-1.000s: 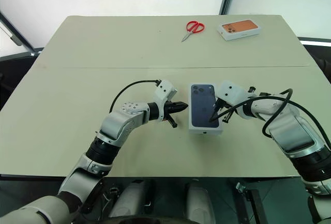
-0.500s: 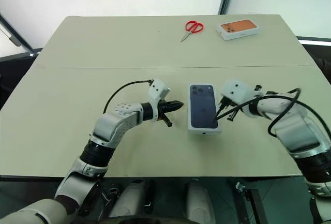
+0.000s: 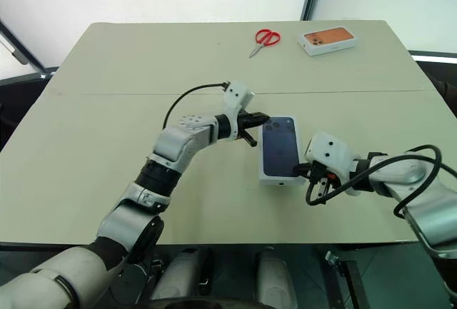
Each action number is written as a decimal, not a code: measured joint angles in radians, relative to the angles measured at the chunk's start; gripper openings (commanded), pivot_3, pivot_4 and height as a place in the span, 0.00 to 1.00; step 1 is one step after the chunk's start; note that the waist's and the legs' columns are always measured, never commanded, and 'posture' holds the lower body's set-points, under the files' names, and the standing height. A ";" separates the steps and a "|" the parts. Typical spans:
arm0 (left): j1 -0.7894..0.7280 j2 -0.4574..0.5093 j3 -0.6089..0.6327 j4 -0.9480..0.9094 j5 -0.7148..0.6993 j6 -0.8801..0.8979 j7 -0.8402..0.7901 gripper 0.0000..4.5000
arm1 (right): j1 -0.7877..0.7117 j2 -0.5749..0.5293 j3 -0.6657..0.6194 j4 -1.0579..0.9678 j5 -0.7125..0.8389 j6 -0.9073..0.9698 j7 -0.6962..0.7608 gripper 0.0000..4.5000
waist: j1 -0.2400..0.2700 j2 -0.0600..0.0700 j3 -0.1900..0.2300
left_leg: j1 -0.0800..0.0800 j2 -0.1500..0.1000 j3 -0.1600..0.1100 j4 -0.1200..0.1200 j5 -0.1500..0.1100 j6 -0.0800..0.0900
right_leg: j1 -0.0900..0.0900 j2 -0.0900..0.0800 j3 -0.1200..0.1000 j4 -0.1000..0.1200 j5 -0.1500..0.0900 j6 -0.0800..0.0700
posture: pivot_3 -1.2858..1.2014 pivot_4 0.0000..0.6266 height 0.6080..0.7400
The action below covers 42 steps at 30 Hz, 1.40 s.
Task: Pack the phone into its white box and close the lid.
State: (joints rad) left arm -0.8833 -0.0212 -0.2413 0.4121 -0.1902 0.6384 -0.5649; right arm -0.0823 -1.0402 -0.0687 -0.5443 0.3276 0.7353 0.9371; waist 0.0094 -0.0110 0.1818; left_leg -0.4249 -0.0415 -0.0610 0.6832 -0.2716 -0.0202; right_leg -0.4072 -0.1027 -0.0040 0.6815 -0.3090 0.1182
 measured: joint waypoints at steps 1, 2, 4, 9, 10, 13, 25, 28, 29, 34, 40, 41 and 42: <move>-0.005 -0.004 -0.020 0.029 0.017 0.000 0.001 0.00 | 0.005 0.001 0.020 -0.001 -0.011 0.001 -0.014 0.01 | -0.001 0.000 0.000 | 0.000 0.000 0.000 0.000 0.000 0.000 | 0.000 0.000 0.000 0.000 0.000 0.000 | 0.52 0.24 0.68; -0.006 -0.011 -0.026 0.046 0.028 -0.005 0.000 0.00 | 0.008 0.002 0.032 -0.002 -0.021 0.000 -0.028 0.01 | -0.002 0.000 0.000 | 0.000 0.000 0.000 0.000 0.000 0.000 | 0.000 0.000 0.000 0.000 0.000 0.000 | 0.52 0.24 0.68; -0.016 -0.015 -0.049 0.060 0.048 -0.012 -0.005 0.00 | 0.011 0.002 0.045 -0.005 -0.040 -0.004 -0.048 0.01 | 0.001 -0.001 -0.001 | 0.001 0.000 0.000 0.000 0.000 0.000 | 0.001 0.000 0.000 0.000 0.000 0.000 | 0.52 0.24 0.68; 0.001 -0.023 -0.069 0.047 0.070 -0.012 -0.023 0.00 | 0.025 0.002 0.055 -0.011 -0.059 -0.023 -0.074 0.01 | 0.003 -0.003 -0.003 | 0.004 0.000 0.000 0.000 0.000 0.000 | 0.005 0.000 0.000 -0.001 0.000 0.000 | 0.52 0.24 0.68; 0.009 -0.025 -0.069 0.040 0.072 -0.013 -0.023 0.00 | 0.026 0.002 0.055 -0.011 -0.059 -0.023 -0.076 0.01 | 0.003 -0.003 -0.003 | 0.005 0.000 -0.001 0.000 0.000 0.000 | 0.005 0.000 0.000 -0.001 0.000 0.000 | 0.52 0.24 0.68; 0.049 -0.029 -0.043 0.003 0.066 -0.028 -0.013 0.00 | 0.017 0.030 0.049 0.001 -0.057 -0.028 -0.091 0.01 | 0.001 -0.004 -0.003 | 0.007 0.000 -0.001 0.000 0.000 0.000 | 0.008 0.000 0.000 -0.002 0.000 0.000 | 0.52 0.24 0.68; 0.441 0.277 0.299 -0.538 -0.043 -0.020 0.067 0.00 | -0.286 0.248 -0.134 0.401 -0.013 -0.126 -0.248 0.01 | -0.024 -0.001 -0.002 | 0.004 0.002 0.000 -0.004 0.004 -0.008 | 0.001 0.000 0.001 0.000 0.000 0.000 | 0.52 0.24 0.68; 0.554 0.395 0.404 -0.621 -0.047 0.028 0.072 0.00 | -0.288 0.237 -0.146 0.505 -0.012 -0.175 -0.217 0.01 | -0.013 -0.001 -0.002 | 0.002 0.001 -0.001 -0.003 0.003 -0.006 | 0.000 0.000 0.001 0.001 0.000 0.000 | 0.52 0.24 0.68; 0.566 0.413 0.423 -0.644 -0.051 0.039 0.074 0.00 | -0.288 0.235 -0.144 0.527 -0.013 -0.191 -0.200 0.01 | -0.003 -0.001 -0.002 | 0.002 0.000 0.000 -0.002 0.002 -0.004 | 0.001 0.000 0.001 0.001 0.000 0.000 | 0.52 0.24 0.68; 0.681 0.494 0.502 -0.790 -0.115 0.080 0.055 0.00 | -0.318 0.231 -0.121 0.597 -0.004 -0.252 -0.090 0.01 | 0.000 -0.001 -0.002 | 0.002 0.000 0.000 -0.001 0.002 -0.003 | 0.001 -0.001 0.001 -0.001 0.000 0.000 | 0.52 0.24 0.68; 0.765 0.523 0.539 -0.840 -0.151 0.105 0.057 0.00 | -0.334 0.227 -0.106 0.672 0.001 -0.265 -0.013 0.01 | 0.000 -0.001 -0.001 | 0.002 0.001 0.000 -0.001 0.001 -0.003 | 0.001 -0.001 0.001 0.000 0.000 0.000 | 0.52 0.24 0.68; 0.772 0.525 0.541 -0.847 -0.156 0.106 0.062 0.00 | -0.340 0.228 -0.103 0.672 0.005 -0.264 -0.002 0.01 | 0.000 -0.001 -0.001 | 0.002 0.001 0.000 -0.001 0.001 -0.002 | 0.001 -0.001 0.001 0.000 0.000 0.000 | 0.52 0.24 0.68; 0.778 0.525 0.545 -0.848 -0.160 0.107 0.068 0.00 | -0.347 0.229 -0.101 0.671 0.011 -0.262 0.008 0.01 | 0.000 -0.001 -0.001 | 0.002 0.001 0.000 -0.001 0.001 -0.002 | 0.001 -0.001 0.001 0.000 0.000 0.000 | 0.52 0.24 0.68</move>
State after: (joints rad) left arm -0.1057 0.5037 0.3042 -0.4359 -0.3503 0.7459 -0.4972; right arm -0.4288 -0.8113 -0.1693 0.1269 0.3384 0.4732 0.9449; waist 0.0092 -0.0117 0.1804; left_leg -0.4232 -0.0406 -0.0608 0.6819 -0.2707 -0.0227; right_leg -0.4064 -0.1035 -0.0029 0.6811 -0.3090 0.1178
